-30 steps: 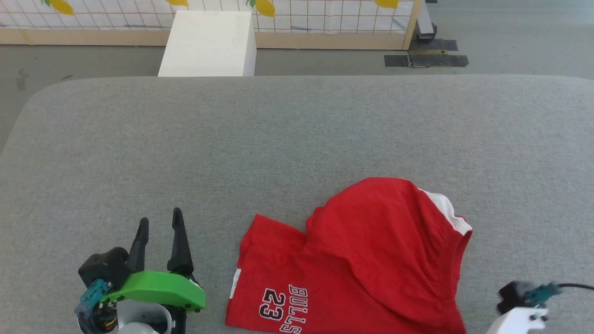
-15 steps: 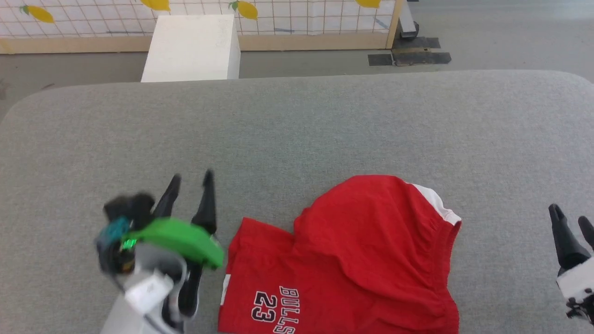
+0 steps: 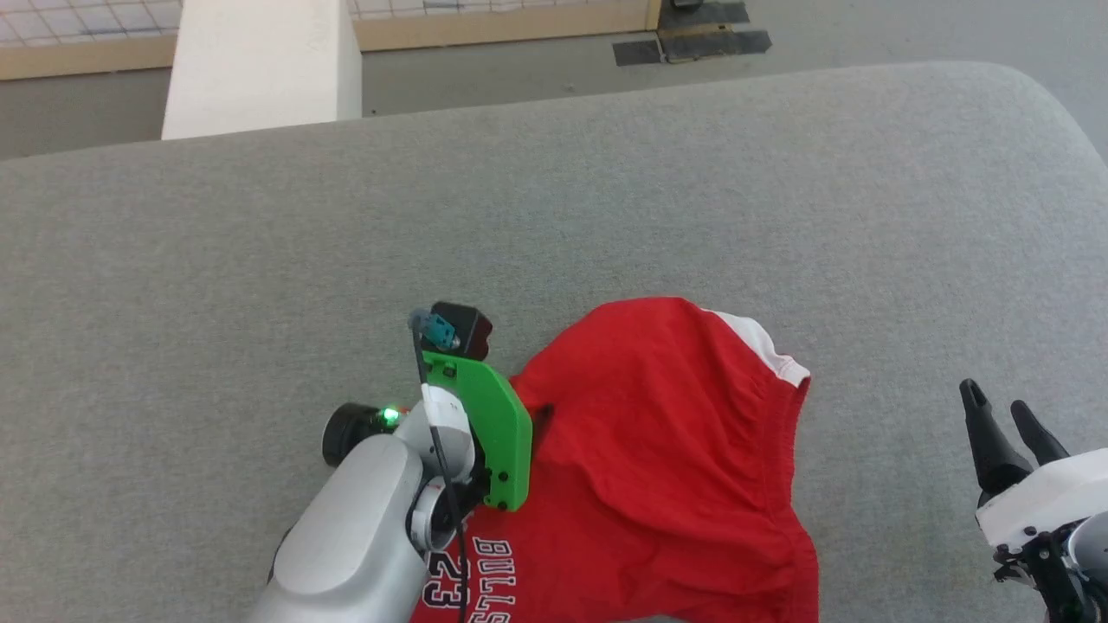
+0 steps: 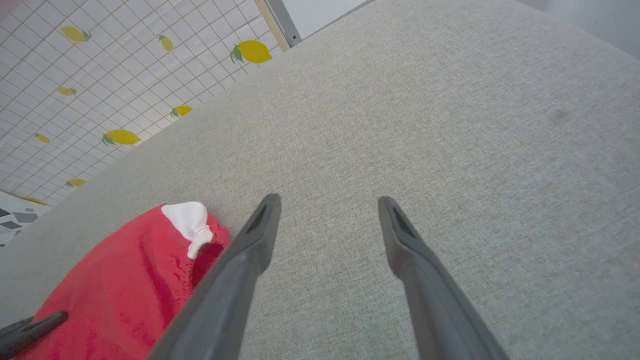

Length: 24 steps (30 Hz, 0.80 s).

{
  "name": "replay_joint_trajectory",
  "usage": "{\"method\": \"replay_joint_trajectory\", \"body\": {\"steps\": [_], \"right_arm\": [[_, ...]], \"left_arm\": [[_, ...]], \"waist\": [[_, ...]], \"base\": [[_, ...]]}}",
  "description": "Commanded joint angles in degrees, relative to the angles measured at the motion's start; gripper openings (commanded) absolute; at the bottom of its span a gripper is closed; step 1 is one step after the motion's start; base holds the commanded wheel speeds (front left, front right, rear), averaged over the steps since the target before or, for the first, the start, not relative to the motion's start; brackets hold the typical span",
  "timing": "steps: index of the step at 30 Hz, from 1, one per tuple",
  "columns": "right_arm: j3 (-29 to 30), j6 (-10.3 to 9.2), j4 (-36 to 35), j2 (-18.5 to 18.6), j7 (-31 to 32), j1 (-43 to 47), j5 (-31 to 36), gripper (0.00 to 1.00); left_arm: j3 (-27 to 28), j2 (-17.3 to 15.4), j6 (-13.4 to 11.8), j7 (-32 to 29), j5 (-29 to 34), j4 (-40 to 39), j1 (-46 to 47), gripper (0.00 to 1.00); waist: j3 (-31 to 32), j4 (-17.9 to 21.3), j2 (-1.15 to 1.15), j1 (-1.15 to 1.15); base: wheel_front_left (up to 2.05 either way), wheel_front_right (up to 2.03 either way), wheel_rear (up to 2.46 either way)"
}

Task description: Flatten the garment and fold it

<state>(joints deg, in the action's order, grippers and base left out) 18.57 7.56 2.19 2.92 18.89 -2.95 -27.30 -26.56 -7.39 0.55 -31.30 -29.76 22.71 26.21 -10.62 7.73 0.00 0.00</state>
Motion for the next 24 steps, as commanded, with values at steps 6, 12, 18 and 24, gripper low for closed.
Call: {"method": "replay_joint_trajectory", "body": {"steps": [6,12,18,24], "right_arm": [[-0.26,-0.08,1.31,-0.04,-1.76,-1.35,-0.31,1.00],[-0.92,-0.08,1.84,-0.04,-1.94,-1.31,0.07,1.00],[-2.66,-0.08,2.39,-0.04,-1.73,-1.43,-0.05,1.00],[-3.62,-0.08,2.70,-0.04,-2.00,-1.58,-0.24,1.00]], "left_arm": [[2.92,0.88,0.78,4.91,-2.93,0.74,0.10,0.00],[10.40,-0.76,-1.72,14.90,-4.13,-5.76,2.40,0.00],[13.24,-4.38,-5.49,18.22,-1.41,-16.36,-1.12,0.00],[5.29,-3.49,-5.62,10.41,-2.01,-20.08,-14.86,0.00]], "waist": [[-0.97,0.60,0.00,0.00],[0.60,-2.07,0.00,0.00],[1.88,-4.59,0.00,0.00],[2.02,-5.84,0.00,0.00]], "base": [[0.00,0.00,0.00],[0.00,0.00,0.00],[0.00,0.00,0.00],[0.00,0.00,0.00]]}}
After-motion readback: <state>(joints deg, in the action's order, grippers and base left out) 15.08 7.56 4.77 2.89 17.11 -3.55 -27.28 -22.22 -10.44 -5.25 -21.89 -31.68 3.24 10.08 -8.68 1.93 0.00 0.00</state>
